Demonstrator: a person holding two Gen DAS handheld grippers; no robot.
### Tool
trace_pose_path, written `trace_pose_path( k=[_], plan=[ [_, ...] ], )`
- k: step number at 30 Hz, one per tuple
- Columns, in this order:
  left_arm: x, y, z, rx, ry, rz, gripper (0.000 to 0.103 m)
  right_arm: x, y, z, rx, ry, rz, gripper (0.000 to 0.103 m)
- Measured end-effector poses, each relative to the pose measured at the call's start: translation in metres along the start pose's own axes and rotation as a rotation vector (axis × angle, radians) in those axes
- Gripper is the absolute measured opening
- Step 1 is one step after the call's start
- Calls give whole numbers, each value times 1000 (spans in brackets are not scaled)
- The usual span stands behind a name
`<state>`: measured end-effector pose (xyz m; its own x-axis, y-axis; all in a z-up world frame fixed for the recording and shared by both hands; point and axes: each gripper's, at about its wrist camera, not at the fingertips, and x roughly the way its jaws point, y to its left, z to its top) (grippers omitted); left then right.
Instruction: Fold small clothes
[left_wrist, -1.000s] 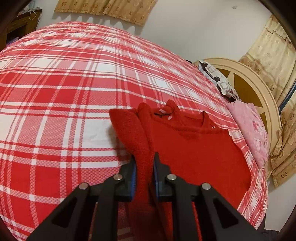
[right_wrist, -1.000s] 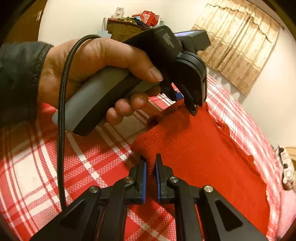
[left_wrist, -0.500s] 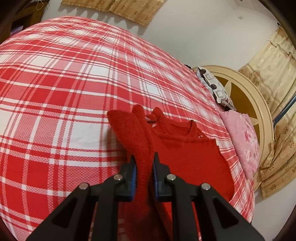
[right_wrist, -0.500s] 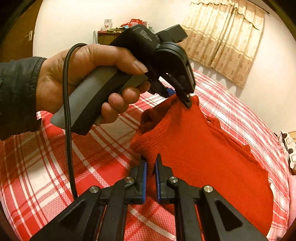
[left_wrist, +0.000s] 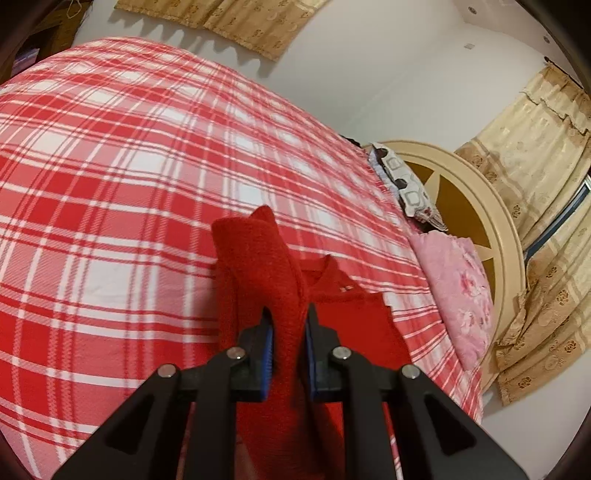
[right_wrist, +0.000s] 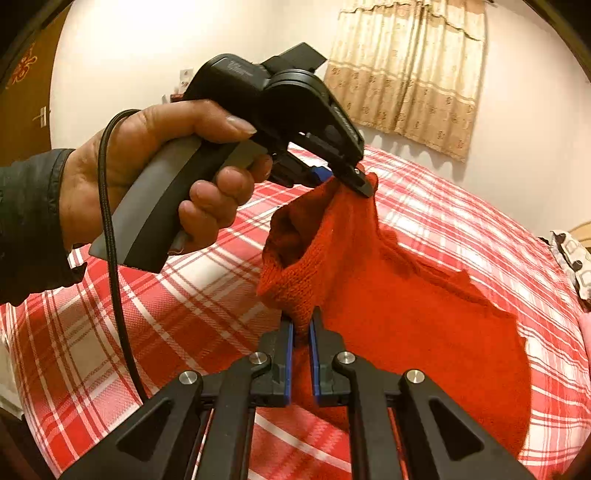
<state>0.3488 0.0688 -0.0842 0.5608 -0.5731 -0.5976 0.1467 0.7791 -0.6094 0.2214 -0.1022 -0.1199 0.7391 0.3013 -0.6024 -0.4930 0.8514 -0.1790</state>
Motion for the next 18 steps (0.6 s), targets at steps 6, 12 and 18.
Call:
trace_pose_path(
  k=[6,12,18],
  plan=[
    [10,-28,3,30,-4,-18,15,-12,-18,-6,47,-24,-20,7],
    [21,-48,4,51,3,-35,15,-24,-35,-12,114,-34,-21,7],
    [34,-73,1,74,16,-64,15,-38,-51,-17,162,-37,-23,7]
  ],
)
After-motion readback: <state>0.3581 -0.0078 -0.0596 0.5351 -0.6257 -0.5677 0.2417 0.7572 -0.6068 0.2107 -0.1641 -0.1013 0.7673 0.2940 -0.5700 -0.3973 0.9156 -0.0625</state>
